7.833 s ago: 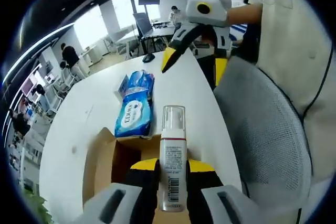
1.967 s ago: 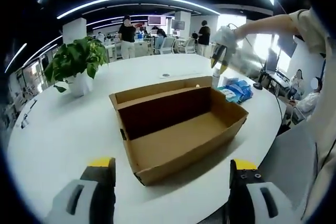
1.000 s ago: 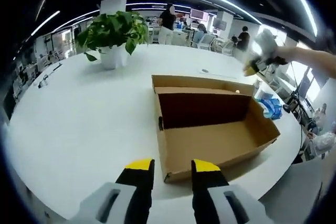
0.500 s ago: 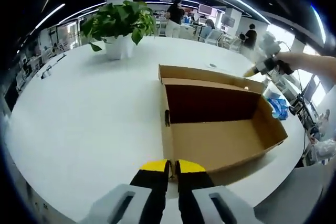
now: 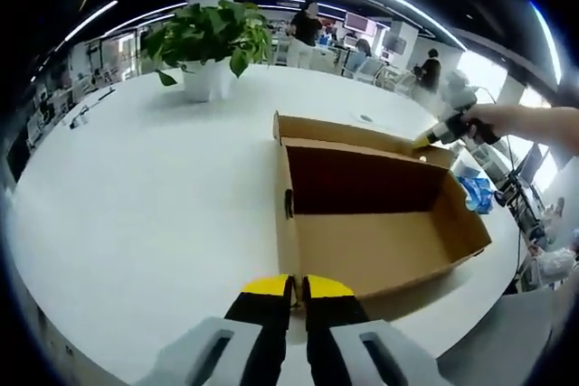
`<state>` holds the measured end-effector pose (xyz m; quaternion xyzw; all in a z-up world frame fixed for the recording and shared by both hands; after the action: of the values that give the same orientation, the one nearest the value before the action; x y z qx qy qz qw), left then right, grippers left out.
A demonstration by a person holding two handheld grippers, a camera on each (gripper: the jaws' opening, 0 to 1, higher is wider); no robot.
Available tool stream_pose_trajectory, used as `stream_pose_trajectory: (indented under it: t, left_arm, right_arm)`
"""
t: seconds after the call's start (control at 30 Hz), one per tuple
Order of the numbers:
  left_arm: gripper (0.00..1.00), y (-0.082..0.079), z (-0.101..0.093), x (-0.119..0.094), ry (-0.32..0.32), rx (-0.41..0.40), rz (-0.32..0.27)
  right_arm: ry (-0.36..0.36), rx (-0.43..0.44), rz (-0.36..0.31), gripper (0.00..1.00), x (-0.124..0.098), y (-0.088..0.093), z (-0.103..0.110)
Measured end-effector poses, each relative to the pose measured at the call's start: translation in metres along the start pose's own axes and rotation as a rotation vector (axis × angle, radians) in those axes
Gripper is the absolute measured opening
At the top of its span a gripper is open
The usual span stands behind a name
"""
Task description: Operate the shoe box by opening the lid, removing the specified soft item, and placing it in the target area until the item is outside and the box remains undamaged.
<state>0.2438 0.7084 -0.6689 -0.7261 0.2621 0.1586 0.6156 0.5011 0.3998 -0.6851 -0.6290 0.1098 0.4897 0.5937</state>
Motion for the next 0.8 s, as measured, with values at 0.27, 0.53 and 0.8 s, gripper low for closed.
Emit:
stream_pose_trajectory:
  t: [0.27, 0.53, 0.8]
  left_arm:
    - [0.04, 0.000, 0.001, 0.000, 0.011, -0.007, -0.006]
    - [0.05, 0.001, 0.001, 0.000, 0.023, 0.007, -0.018]
    - [0.05, 0.001, 0.000, 0.001, 0.029, 0.010, -0.022]
  right_arm:
    - [0.006, -0.004, -0.043, 0.03, -0.011, -0.007, 0.004]
    - [0.003, -0.010, -0.091, 0.02, -0.022, -0.014, 0.007]
    - [-0.019, -0.040, -0.171, 0.01, -0.037, -0.027, 0.012]
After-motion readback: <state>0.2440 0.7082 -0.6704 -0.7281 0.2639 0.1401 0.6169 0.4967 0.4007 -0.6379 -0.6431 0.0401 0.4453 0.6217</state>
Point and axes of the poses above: the point that each gripper's makers call its tool centre point, and the gripper's own axes: x roughly forward along the fingers, z roughly to its left, y roughly out of its underside, the point moved 5 cm from there along -x, roughly backward along the fingers, and after that the axes turned 12 degrees about -z, right-handed, at the moved point
